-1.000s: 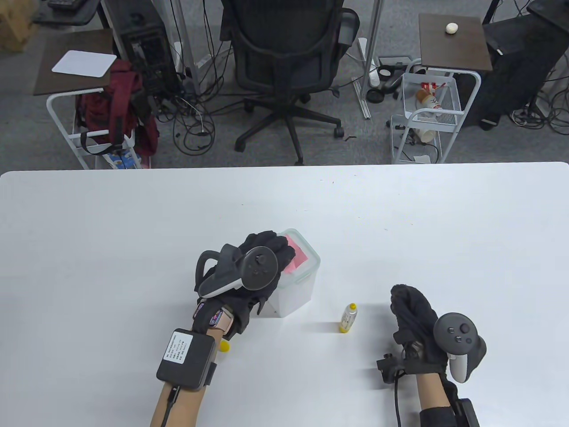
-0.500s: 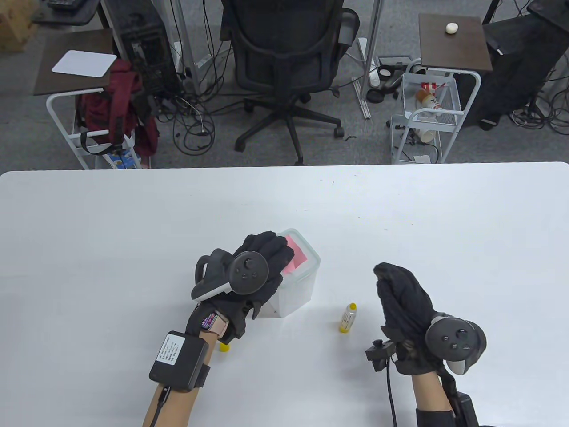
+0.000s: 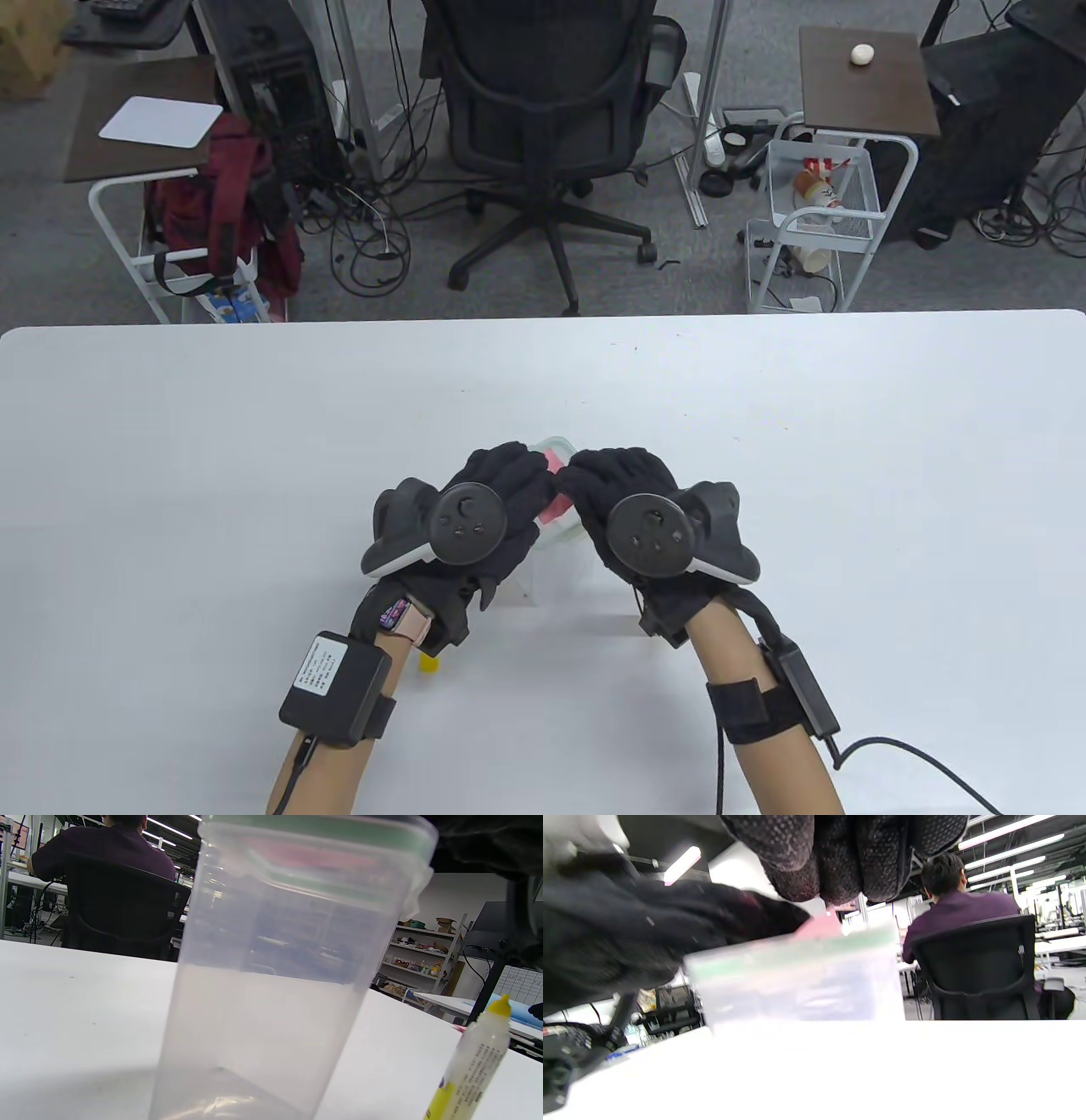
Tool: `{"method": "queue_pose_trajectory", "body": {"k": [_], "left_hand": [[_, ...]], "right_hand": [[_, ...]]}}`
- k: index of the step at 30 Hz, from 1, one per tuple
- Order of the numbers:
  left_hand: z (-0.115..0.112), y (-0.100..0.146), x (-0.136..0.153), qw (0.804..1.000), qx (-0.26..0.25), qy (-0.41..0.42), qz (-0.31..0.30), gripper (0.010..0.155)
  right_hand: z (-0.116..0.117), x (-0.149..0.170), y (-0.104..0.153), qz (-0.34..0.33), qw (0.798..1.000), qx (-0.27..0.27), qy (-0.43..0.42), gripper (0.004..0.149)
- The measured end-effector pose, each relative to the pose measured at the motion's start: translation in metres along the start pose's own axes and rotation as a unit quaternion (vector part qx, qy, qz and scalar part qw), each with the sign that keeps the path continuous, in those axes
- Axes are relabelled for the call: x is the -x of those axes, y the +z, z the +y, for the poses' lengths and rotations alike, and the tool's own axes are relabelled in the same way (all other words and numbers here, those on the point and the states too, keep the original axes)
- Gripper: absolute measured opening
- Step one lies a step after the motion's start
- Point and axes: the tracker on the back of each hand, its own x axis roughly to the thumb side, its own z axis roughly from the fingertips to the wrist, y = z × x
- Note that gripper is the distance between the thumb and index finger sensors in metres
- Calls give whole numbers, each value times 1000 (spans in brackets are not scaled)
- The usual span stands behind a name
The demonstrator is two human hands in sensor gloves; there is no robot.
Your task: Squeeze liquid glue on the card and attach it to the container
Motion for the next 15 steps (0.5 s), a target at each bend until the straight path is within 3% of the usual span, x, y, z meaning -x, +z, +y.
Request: {"method": "queue_pose_trajectory", "body": {"k": [11, 15], "left_hand": [[0, 2, 8, 999, -9, 31, -5, 59], [-1, 7, 11, 999, -34, 42, -1, 58]], "right_hand": [[7, 8, -8, 1, 1000, -24, 8, 38], [6, 5, -9, -1, 999, -35, 24, 38]]}}
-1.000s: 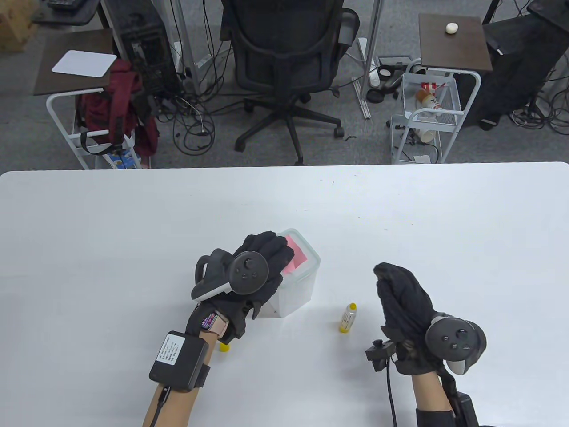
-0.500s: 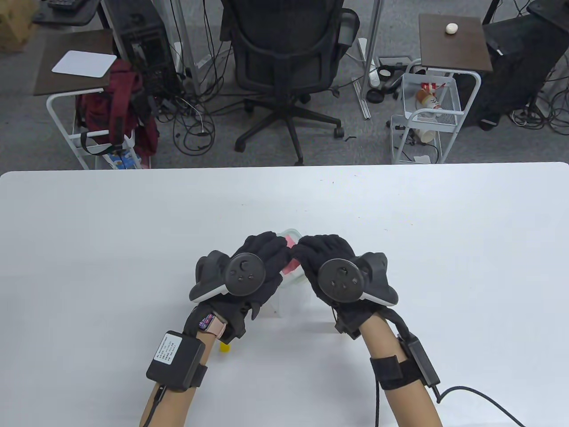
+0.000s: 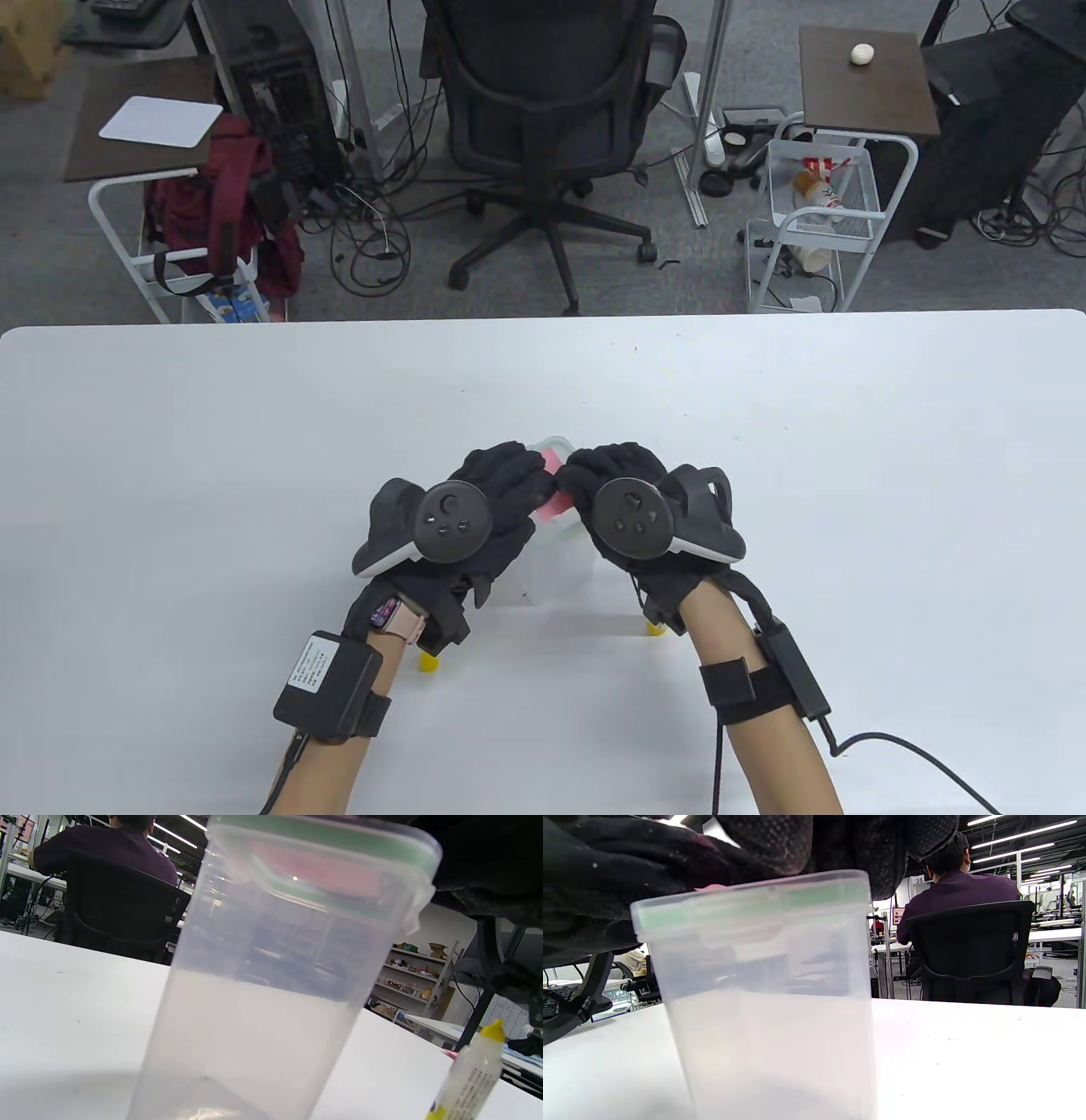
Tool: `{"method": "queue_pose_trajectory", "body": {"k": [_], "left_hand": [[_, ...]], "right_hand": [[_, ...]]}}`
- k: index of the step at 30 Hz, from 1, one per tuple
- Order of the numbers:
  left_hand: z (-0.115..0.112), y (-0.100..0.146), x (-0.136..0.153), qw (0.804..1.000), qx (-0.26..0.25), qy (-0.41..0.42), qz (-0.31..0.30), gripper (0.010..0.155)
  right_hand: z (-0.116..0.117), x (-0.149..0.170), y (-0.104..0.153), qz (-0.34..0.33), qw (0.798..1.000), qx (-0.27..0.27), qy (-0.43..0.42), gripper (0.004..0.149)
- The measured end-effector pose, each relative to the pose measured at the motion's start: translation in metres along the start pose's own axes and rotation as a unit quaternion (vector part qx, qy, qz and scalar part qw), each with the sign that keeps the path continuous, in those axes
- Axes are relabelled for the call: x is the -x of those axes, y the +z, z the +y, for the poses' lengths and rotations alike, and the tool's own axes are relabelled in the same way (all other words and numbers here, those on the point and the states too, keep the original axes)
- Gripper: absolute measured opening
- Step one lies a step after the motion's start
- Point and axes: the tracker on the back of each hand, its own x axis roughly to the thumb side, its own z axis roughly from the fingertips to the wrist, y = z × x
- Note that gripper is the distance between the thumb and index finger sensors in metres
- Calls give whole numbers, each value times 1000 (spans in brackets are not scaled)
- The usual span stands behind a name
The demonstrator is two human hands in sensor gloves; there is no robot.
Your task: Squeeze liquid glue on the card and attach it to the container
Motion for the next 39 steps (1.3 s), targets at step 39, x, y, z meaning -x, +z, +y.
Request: {"method": "queue_pose_trajectory", "body": {"k": [39], "left_hand": [[-1, 5, 0, 999, 13, 10, 30, 54]], "right_hand": [[-1, -11, -13, 2, 996, -43, 79, 41]]}}
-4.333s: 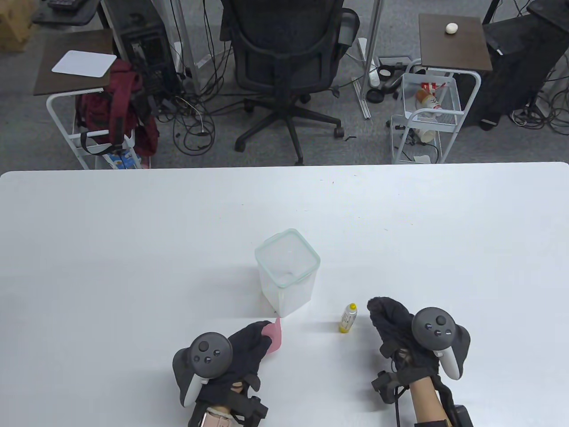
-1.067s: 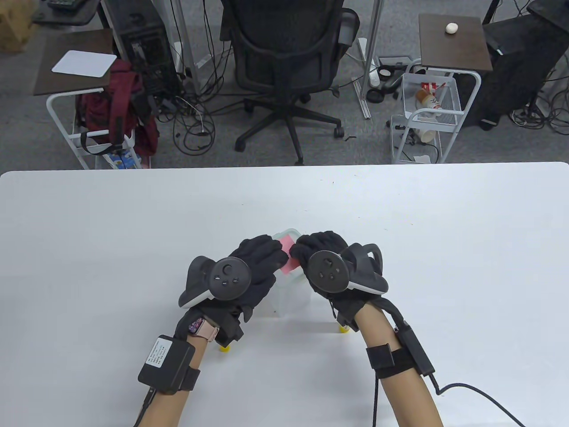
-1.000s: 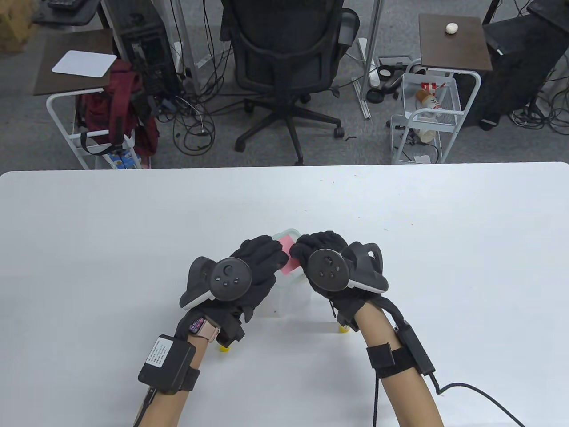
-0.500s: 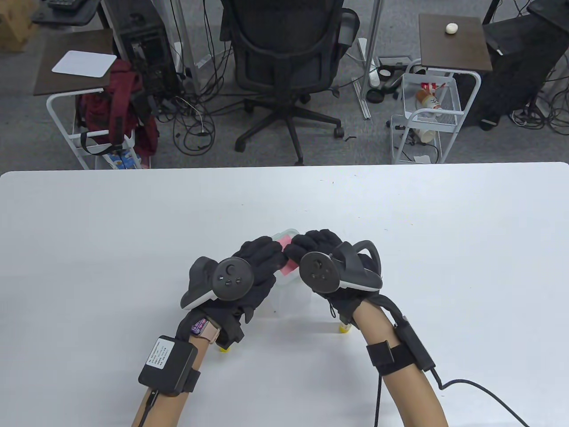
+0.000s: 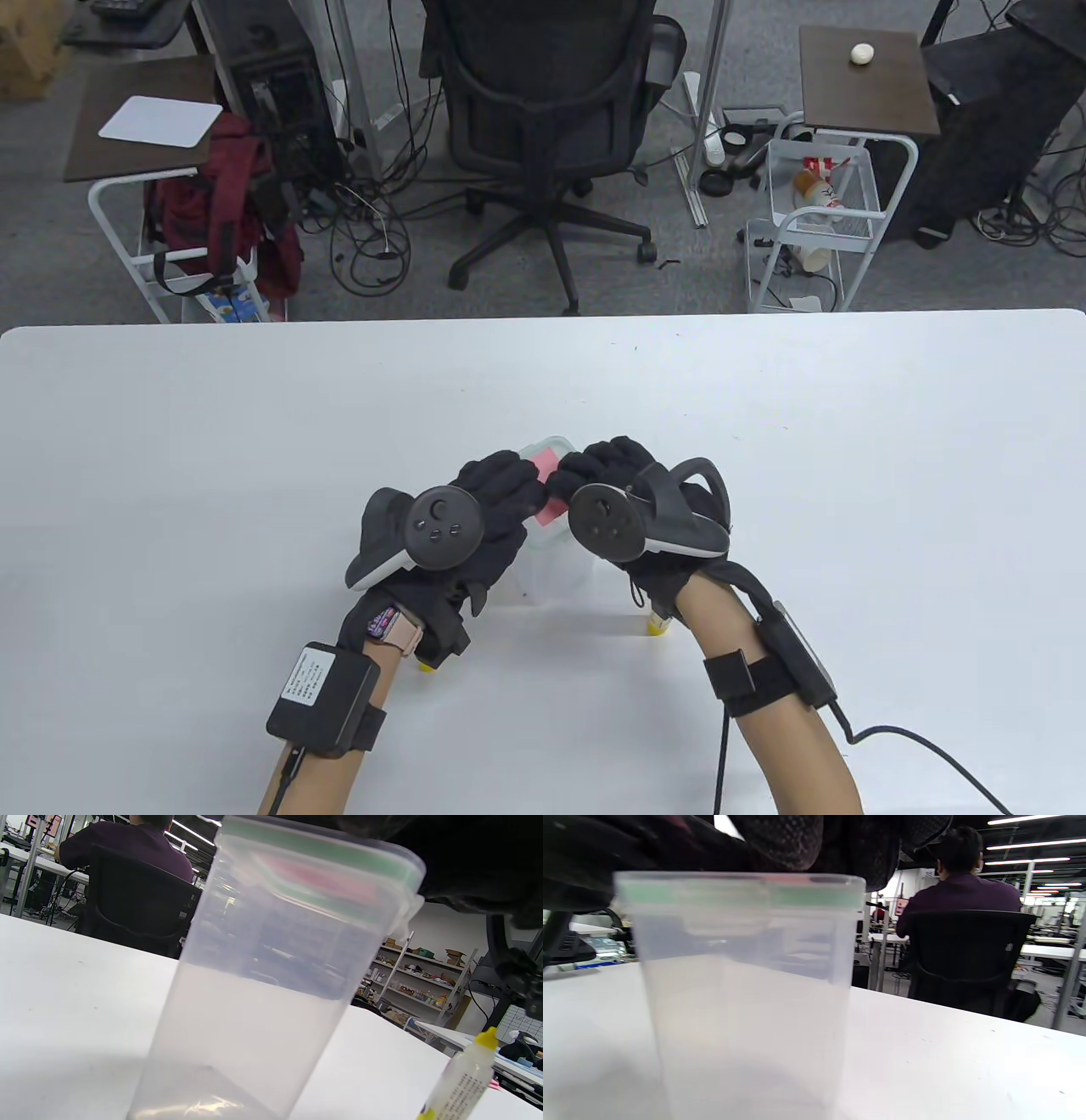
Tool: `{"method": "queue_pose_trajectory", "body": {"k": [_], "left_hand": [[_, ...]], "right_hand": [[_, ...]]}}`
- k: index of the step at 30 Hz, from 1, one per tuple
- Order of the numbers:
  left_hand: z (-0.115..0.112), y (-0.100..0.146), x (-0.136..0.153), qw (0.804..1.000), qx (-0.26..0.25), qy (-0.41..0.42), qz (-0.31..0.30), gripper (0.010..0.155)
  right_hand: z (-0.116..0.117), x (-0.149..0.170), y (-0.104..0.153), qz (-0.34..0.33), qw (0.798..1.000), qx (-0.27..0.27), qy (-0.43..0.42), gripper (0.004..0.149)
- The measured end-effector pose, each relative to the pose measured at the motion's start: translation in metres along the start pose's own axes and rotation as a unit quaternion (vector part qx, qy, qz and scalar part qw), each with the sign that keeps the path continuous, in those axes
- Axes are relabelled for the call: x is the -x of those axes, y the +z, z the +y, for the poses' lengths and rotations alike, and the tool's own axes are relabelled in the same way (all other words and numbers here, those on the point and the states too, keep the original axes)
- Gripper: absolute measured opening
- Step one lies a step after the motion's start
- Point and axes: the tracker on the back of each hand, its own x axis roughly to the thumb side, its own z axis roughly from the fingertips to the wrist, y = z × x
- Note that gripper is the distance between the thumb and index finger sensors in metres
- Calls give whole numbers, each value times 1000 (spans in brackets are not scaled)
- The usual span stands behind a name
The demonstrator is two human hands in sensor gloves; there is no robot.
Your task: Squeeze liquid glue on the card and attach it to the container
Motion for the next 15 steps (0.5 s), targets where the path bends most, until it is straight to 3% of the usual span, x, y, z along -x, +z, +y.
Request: {"method": "queue_pose_trajectory", "body": {"k": [5, 15], "left_hand": [[1, -1, -1, 1000, 5, -9, 3, 53], [1, -1, -2, 1000, -1, -6, 13, 49]], "right_hand": [[6, -2, -8, 5, 1000, 16, 0, 43], [0, -11, 19, -48, 997, 25, 56, 42]]}}
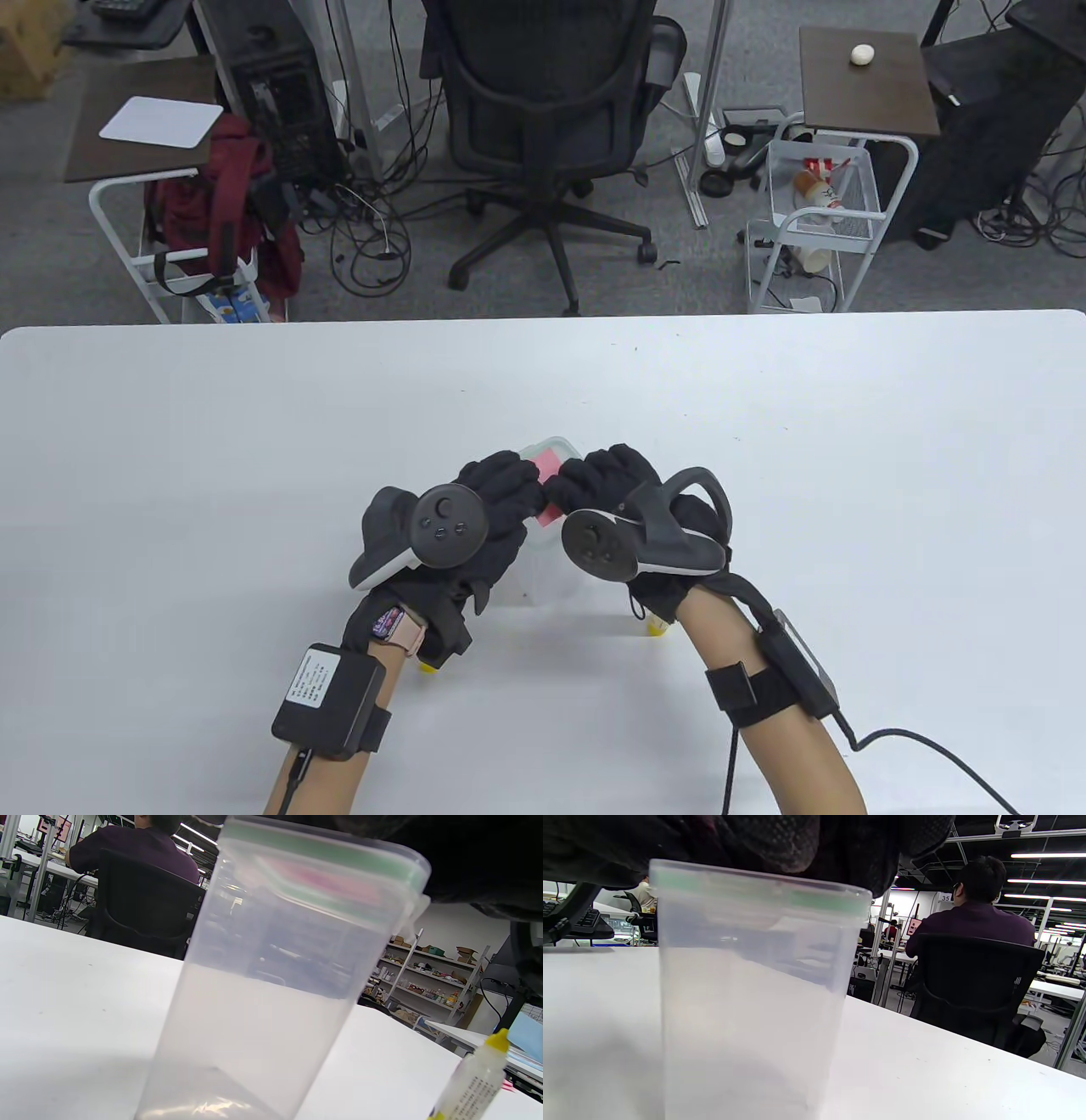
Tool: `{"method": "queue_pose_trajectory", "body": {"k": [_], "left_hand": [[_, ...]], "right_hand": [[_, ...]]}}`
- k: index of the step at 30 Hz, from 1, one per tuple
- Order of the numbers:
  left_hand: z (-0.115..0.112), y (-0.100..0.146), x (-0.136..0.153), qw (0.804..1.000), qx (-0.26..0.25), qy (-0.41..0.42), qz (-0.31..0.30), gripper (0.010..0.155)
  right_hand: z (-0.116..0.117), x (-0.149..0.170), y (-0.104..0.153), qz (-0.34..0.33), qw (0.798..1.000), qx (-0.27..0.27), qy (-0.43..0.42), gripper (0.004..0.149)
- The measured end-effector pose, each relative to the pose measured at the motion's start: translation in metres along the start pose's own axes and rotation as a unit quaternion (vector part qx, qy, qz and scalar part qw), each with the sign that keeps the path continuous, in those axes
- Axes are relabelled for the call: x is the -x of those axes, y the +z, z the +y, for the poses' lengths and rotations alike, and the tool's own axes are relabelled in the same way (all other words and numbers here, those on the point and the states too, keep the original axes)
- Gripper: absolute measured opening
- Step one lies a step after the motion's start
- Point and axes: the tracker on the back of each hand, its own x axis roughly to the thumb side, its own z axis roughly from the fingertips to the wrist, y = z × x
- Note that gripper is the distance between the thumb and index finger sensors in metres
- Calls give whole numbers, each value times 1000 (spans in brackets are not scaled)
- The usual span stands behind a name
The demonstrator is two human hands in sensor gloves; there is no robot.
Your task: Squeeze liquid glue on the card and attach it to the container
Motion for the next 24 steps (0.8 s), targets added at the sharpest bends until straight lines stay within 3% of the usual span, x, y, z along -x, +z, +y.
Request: {"method": "queue_pose_trajectory", "body": {"k": [6, 17, 24], "left_hand": [[0, 0, 0, 1000, -2, 1, 2, 51], [0, 0, 1, 1000, 3, 10, 4, 51], [2, -1, -5, 1000, 3, -22, 11, 50]], "right_hand": [[-2, 5, 7, -11, 999, 3, -30, 40], [6, 9, -30, 60, 997, -30, -45, 43], [1, 1, -13, 18, 1000, -16, -7, 41]]}}
